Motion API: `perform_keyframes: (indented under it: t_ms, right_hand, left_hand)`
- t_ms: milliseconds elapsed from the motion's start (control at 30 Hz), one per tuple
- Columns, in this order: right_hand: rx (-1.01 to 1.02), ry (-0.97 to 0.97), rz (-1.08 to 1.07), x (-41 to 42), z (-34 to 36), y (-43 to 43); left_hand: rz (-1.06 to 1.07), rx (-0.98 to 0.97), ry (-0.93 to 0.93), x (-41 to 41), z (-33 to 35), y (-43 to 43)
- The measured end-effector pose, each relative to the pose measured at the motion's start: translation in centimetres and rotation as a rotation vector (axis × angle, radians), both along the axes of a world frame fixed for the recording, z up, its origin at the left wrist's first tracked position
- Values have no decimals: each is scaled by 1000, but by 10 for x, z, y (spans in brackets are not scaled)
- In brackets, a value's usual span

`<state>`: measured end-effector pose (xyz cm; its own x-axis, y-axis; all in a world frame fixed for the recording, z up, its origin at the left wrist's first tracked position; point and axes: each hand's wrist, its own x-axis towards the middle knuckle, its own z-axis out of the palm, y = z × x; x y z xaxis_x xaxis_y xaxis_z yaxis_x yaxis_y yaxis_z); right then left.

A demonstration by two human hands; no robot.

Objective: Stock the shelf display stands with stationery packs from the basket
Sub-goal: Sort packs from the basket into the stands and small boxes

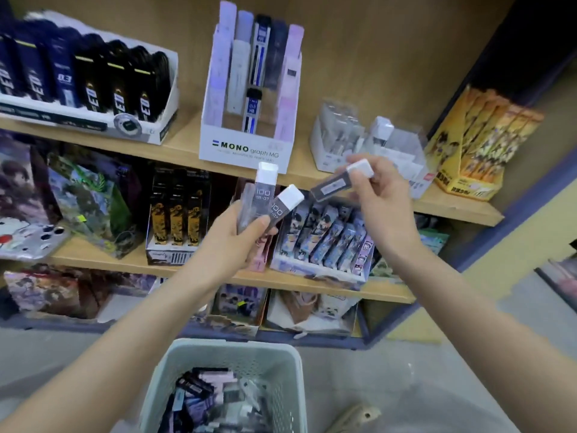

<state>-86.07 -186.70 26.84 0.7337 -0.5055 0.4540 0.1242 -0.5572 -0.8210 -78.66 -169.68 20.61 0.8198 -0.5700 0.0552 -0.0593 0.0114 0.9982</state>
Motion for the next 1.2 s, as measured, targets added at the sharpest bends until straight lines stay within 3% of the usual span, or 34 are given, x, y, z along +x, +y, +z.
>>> perform_keyframes:
  t_ms: [200,367,600,967,1100,1200]
  right_hand:
    - [-375,-201,-313,28,47,-50]
    - [-492,-23,-455,41,57,-92]
    - [-546,212,-343,47,60,-111]
    - [-460,273,-201,55,78,-119]
    - [-600,360,-218,56,67,-126]
    - [-644,306,-284,58,58,-130]
  left_hand:
    - [-8,-134,-4,5,21,-13]
    - [-24,-169,57,7,17,-25]
    - [-16,-191,109,10,17,-33]
    - [-17,-138,115,10,13,-42]
    - [-21,-113,128,9,10,-48]
    - [-27,-101,149,6,7,-50]
